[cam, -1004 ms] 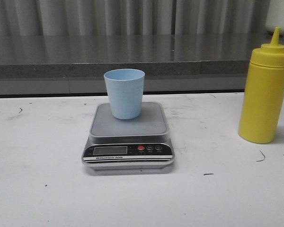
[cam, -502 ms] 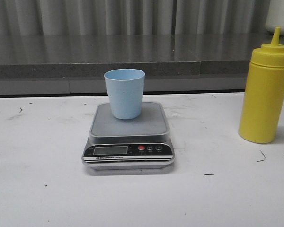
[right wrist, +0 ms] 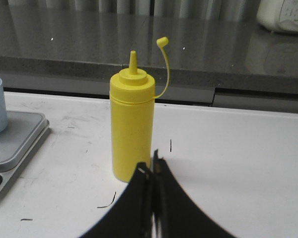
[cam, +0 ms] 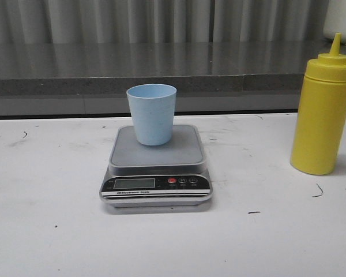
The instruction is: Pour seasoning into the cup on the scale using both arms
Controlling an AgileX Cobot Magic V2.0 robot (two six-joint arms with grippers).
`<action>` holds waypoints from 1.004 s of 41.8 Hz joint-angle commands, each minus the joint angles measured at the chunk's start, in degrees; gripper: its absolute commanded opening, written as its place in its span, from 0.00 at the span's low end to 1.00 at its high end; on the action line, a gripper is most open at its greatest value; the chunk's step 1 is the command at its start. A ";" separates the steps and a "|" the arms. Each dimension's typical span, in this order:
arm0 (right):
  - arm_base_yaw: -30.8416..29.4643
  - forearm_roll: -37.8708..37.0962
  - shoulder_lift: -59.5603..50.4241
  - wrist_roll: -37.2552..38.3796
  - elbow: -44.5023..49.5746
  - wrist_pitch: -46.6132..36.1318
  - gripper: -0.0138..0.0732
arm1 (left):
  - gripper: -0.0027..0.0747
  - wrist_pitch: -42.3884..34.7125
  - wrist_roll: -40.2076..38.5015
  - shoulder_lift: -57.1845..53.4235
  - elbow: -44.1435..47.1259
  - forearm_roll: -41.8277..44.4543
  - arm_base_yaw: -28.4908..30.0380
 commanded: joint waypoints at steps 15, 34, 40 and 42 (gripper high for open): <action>-3.61 2.29 -5.02 -0.47 8.71 -16.36 0.08 | 0.01 -4.16 0.24 -1.30 0.89 -0.54 -0.15; -1.91 4.49 -5.02 -0.47 8.71 -14.69 0.08 | 0.01 -4.16 0.24 -1.30 0.89 -0.54 -0.15; -1.90 4.49 -4.97 -0.47 8.71 -14.69 0.08 | 0.01 -4.16 0.24 -1.30 0.89 -0.54 -0.15; -1.90 4.49 -4.97 -0.47 8.71 -14.69 0.08 | 0.01 -4.16 0.24 -1.30 0.89 -0.54 -0.15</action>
